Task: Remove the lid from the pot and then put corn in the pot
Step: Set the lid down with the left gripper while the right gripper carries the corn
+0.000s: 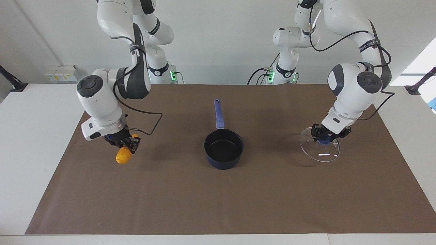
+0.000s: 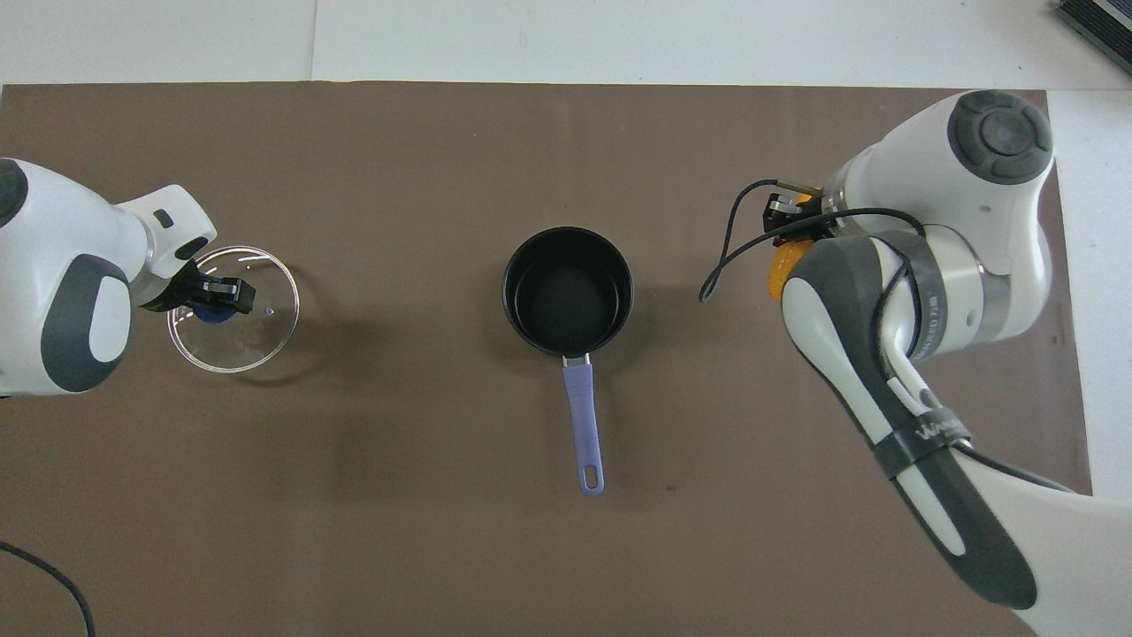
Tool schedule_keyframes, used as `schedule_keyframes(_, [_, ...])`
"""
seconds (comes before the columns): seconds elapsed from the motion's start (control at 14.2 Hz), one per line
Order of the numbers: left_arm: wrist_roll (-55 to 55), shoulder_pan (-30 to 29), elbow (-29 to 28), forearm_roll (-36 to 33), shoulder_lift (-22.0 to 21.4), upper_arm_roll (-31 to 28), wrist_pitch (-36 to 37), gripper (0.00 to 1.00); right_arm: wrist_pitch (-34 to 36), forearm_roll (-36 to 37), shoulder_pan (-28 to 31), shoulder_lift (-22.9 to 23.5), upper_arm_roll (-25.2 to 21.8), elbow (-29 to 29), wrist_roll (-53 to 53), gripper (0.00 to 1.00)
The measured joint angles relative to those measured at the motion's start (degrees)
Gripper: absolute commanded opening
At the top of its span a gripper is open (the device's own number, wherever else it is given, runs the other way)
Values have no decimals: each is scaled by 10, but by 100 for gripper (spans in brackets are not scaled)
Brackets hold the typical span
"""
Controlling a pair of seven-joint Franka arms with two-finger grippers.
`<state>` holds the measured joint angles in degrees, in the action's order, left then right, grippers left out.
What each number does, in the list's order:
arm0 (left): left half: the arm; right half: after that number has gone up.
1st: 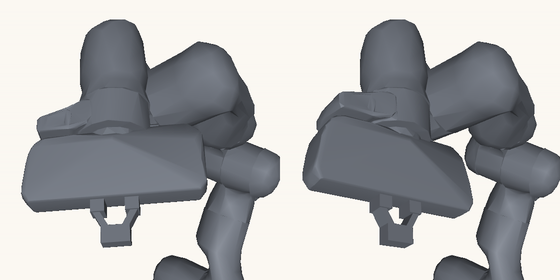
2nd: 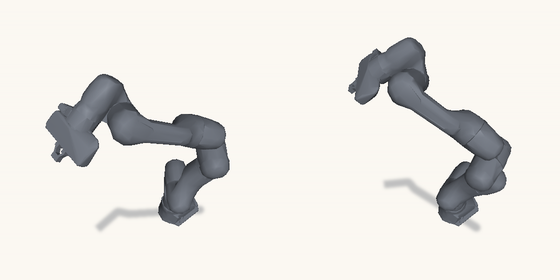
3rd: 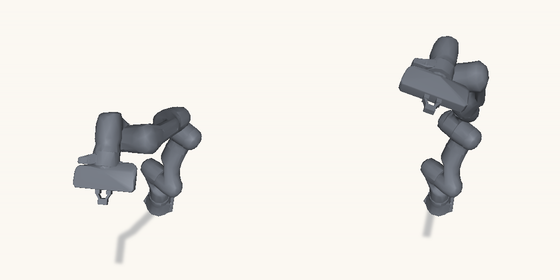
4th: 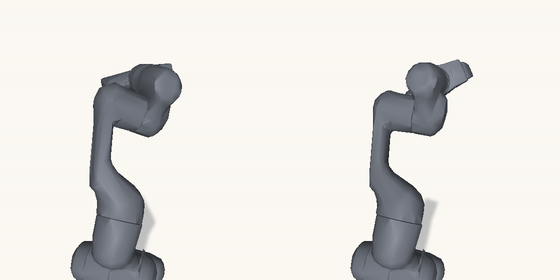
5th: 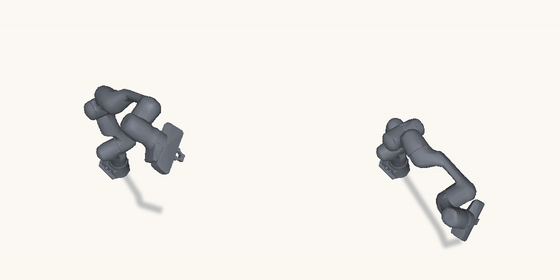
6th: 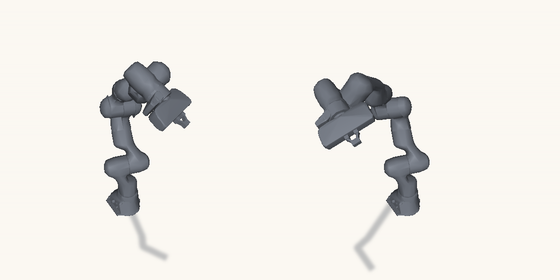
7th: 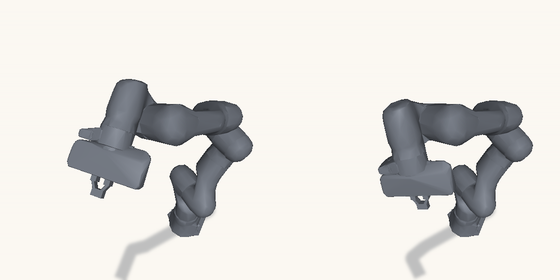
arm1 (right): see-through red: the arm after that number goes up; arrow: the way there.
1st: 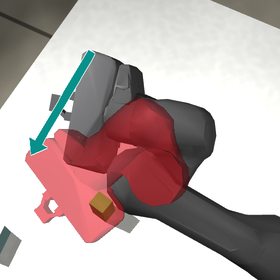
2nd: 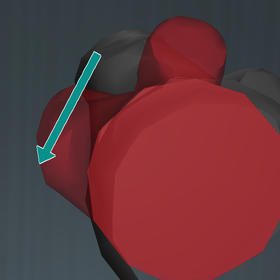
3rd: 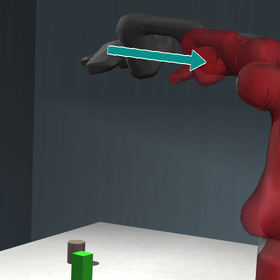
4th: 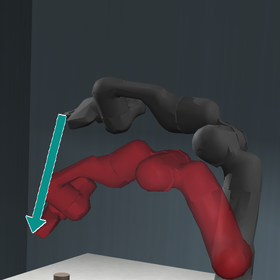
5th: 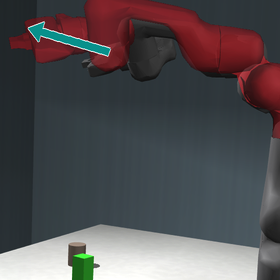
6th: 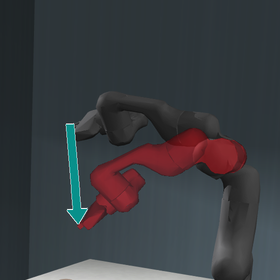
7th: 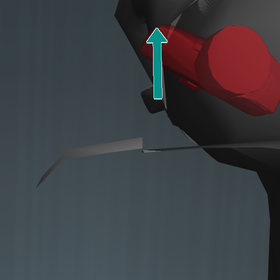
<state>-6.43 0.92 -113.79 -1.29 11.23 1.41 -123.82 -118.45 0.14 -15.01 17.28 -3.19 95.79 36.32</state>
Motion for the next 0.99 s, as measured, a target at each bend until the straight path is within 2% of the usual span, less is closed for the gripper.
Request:
schedule_keyframes(0.07, [0, 0, -28, 0, -2, 1, -30, 0, -15, 0, -19, 0, 1, 0, 31, 0])
schedule_keyframes(0.14, [-1, 0, -51, 1, -3, 3, -55, 29, -34, 0, -36, 0, 1, 0, 54, 0])
schedule_keyframes(0.21, [-5, 0, -64, 1, -6, 2, -72, 99, -53, 0, -52, 0, 2, 1, 73, 0])
schedule_keyframes(0.56, [-31, 1, -64, 2, -21, 5, -68, 100, -143, -14, -114, 19, 4, 3, 138, 0])
schedule_keyframes(0.7, [-31, 1, -31, 2, -24, 6, -29, 100, -156, -26, -135, 33, 4, 3, 156, 0])
schedule_keyframes(0.99, [-9, 1, 75, 18, -36, 7, 100, 100, -157, -93, -166, 51, 4, 3, 162, 0])
